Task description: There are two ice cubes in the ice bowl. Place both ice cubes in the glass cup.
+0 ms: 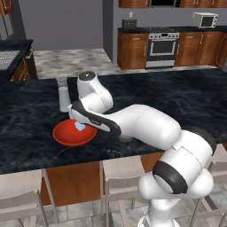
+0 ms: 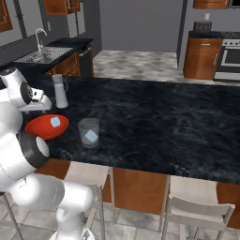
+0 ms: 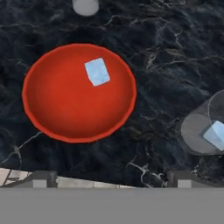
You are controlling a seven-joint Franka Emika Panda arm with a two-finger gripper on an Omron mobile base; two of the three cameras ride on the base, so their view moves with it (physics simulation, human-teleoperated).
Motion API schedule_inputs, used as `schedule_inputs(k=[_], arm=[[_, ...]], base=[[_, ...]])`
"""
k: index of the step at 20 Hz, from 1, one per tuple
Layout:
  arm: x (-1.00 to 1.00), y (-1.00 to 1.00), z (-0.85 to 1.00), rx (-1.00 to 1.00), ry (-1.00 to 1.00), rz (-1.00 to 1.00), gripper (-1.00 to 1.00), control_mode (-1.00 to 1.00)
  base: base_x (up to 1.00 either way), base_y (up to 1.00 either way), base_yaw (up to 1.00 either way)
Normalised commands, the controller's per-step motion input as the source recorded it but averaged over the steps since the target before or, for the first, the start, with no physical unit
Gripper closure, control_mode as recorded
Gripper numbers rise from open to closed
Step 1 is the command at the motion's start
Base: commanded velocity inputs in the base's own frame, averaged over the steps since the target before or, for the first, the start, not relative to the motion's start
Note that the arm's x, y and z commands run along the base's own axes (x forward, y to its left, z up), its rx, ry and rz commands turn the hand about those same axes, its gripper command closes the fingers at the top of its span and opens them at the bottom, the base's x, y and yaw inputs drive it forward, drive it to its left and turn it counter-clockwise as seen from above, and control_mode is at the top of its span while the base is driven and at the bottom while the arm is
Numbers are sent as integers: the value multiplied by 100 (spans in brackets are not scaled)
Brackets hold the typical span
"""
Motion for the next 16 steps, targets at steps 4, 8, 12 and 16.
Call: schedule_inputs(k=[4,8,12,16], arm=[[49,3,-36,0,0,0,-100,-100],[54,3,-39,0,0,0,-100,-100],[48,18,-34,0,0,0,-100,-100],[38,31,-23,-2,0,0,-100,-100]], base=[[0,0,0],[0,0,0],[0,0,0],[0,0,0]])
